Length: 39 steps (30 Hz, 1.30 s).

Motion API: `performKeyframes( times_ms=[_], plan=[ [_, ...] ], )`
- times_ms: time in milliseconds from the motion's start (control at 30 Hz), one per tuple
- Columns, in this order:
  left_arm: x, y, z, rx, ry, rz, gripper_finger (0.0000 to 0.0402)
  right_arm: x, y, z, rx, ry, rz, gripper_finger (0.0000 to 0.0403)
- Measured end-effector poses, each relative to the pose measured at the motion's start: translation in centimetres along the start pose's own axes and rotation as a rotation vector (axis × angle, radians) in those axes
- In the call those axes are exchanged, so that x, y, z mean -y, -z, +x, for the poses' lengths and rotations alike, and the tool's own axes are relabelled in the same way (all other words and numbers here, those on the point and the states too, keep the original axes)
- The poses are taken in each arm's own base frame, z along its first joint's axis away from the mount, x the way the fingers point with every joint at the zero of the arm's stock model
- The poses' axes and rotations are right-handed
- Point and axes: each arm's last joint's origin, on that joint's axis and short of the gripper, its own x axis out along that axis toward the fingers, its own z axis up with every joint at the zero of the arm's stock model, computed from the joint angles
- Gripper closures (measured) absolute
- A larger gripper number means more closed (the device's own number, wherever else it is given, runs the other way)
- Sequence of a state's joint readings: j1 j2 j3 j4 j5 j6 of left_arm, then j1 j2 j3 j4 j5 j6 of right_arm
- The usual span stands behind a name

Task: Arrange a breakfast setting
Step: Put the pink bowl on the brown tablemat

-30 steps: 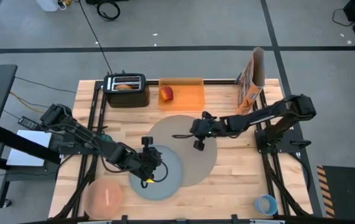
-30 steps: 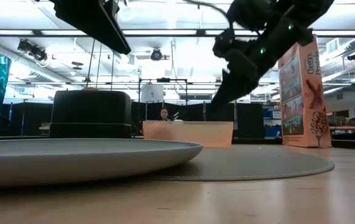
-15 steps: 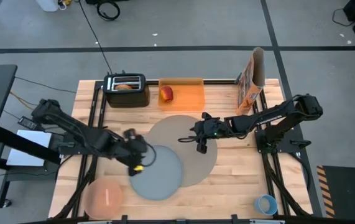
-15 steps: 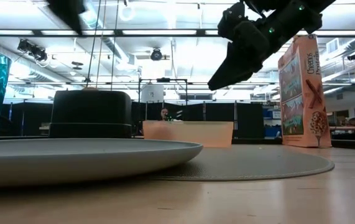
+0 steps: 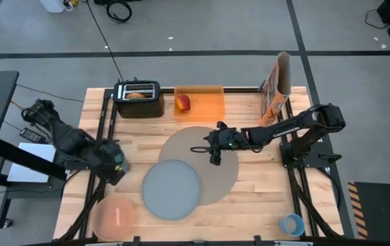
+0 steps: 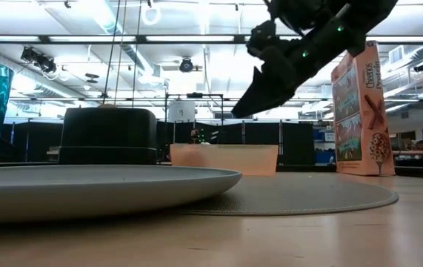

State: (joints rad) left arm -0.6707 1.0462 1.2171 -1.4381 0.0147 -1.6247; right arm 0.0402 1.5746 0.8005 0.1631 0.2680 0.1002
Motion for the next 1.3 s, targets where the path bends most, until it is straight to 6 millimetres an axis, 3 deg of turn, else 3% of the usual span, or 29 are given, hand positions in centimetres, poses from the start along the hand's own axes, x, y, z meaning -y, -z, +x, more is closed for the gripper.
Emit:
performKeyframes(
  times_ms=[200, 367, 800, 967, 1300],
  plan=[
    [-0.9, 1.9, -0.4, -0.086, -0.028, -0.112, 0.0174, 0.3, 0.8, 1.2, -0.028, 0.014, -0.031, 0.0211],
    [0.4, 3.6, 0.2, -0.134, 0.033, -0.077, 0.0175, 0.2, 0.8, 1.2, -0.029, 0.012, -0.112, 0.0211],
    [4.7, 7.6, 8.1, -0.011, -0.203, 0.246, 0.0175, -1.1, -1.7, -1.9, 0.131, -0.015, -0.197, 0.0211],
    [3.1, 7.7, 11.9, -0.091, -0.245, 0.287, 0.0175, -1.7, -2.0, -2.1, 0.163, -0.035, -0.195, 0.0211],
    [-0.1, 7.3, 16.1, -0.116, -0.264, 0.514, 0.0175, -1.8, -2.1, -2.2, 0.175, -0.046, -0.138, 0.0211]
  ],
)
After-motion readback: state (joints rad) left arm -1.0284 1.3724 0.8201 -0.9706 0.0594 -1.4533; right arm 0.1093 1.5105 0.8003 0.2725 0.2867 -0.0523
